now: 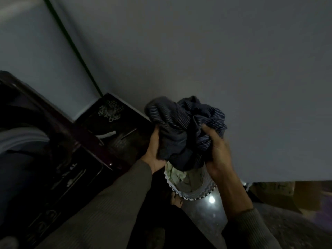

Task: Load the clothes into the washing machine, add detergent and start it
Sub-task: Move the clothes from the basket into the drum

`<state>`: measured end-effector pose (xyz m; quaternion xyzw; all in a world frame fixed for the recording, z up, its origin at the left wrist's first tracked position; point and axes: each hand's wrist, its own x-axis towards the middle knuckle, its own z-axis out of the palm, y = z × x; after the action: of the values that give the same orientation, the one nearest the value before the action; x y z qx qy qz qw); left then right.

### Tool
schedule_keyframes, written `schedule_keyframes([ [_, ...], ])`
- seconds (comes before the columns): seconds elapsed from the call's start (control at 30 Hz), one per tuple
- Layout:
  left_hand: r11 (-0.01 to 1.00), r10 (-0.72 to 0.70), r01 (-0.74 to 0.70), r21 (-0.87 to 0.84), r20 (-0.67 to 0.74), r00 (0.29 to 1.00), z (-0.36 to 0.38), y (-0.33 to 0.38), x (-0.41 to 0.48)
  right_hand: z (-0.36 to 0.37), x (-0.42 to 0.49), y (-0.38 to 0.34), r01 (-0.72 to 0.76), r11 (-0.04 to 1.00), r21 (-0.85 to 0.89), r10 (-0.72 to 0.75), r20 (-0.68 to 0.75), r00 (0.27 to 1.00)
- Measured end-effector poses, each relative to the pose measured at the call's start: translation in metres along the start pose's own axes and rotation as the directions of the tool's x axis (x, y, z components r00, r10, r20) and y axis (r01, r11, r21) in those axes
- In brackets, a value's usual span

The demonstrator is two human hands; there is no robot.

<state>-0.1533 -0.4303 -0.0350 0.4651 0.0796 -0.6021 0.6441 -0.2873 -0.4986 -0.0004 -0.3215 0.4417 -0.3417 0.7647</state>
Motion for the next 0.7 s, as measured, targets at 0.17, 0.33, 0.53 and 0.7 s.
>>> schedule_keyframes([
  [0.17,0.944,0.13,-0.164,0.286,0.133,0.983,-0.005,0.035,-0.043,0.036,-0.025,-0.005,0.172,0.926,-0.336,-0.161,0.061,0.985],
  [0.33,0.877,0.263,-0.326,0.353,0.215,0.941,-0.024,0.075,-0.087,0.08,-0.06,-0.015,0.288,0.842,-0.457,-0.194,0.24,0.951],
  [0.53,0.763,0.375,-0.448,0.465,0.246,0.894,-0.057,0.122,-0.137,0.125,-0.087,-0.006,0.38,0.8,-0.464,-0.179,0.421,0.889],
  [0.7,0.682,0.491,-0.571,0.456,0.294,0.82,-0.087,0.154,-0.175,0.16,-0.093,0.022,0.424,0.726,-0.541,-0.166,0.461,0.872],
])
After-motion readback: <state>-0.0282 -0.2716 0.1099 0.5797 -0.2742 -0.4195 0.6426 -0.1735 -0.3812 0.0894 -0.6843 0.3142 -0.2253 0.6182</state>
